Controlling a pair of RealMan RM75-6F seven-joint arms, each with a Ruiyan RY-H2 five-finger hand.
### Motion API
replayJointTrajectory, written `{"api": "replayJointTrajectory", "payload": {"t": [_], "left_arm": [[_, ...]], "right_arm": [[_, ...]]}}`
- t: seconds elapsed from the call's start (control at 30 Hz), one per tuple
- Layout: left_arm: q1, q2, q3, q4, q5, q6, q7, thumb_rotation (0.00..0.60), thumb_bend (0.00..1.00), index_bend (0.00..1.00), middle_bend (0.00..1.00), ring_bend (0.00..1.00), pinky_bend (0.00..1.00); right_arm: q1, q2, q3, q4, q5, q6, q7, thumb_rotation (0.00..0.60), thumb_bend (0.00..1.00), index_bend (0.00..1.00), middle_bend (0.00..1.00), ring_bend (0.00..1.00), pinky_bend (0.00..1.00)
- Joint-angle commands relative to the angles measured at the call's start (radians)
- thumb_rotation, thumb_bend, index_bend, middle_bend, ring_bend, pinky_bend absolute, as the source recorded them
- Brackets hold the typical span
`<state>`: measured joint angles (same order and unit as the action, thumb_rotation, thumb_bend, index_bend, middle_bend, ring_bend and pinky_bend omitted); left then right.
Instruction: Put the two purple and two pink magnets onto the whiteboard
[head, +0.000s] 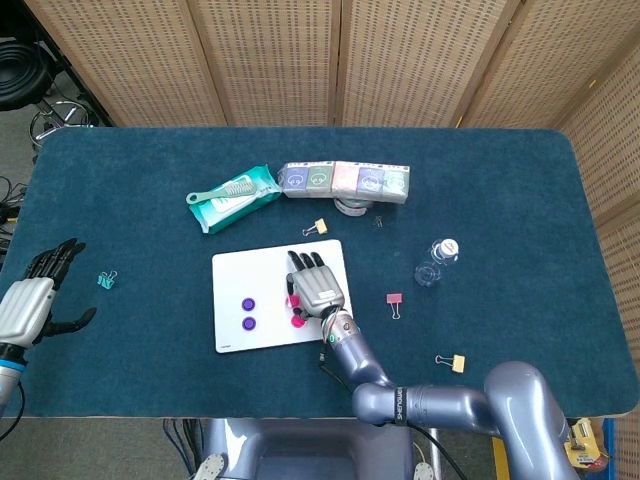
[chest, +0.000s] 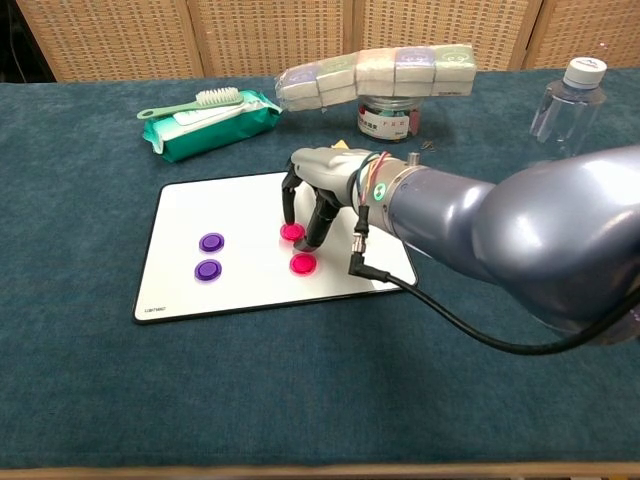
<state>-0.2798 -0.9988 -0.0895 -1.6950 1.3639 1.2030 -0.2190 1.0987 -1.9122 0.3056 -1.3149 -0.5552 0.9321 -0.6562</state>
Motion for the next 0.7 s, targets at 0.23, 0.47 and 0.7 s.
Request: {"api": "replayJointTrajectory", "payload": {"t": [0.23,0.47,0.7], "left_arm": [[-0.001,0.002,0.001,0.000,0.002,-0.003,-0.006,0.600,0.27,0.00,0.00,0.00,0.00],[-0.001,0.003,0.001,0.001,0.003,-0.003,-0.011,0.600,0.27,0.00,0.00,0.00,0.00],[-0.002,0.003,0.002,0.003,0.006,-0.004,-0.014,0.600,0.27,0.00,0.00,0.00,0.00]], "right_arm": [[0.000,0.002,-0.003,0.001,0.000,-0.010,0.002,0.600,0.38,0.44,0.00,0.00,0.00],[0.000,0.010,-0.003,-0.005,0.003,-0.017,0.004,0.600,0.38,0.36,0.00,0.00,0.00],[-0.004,0.025,0.003,-0.036,-0.011,-0.003,0.014,0.600,0.38,0.36,0.00,0.00,0.00]]}}
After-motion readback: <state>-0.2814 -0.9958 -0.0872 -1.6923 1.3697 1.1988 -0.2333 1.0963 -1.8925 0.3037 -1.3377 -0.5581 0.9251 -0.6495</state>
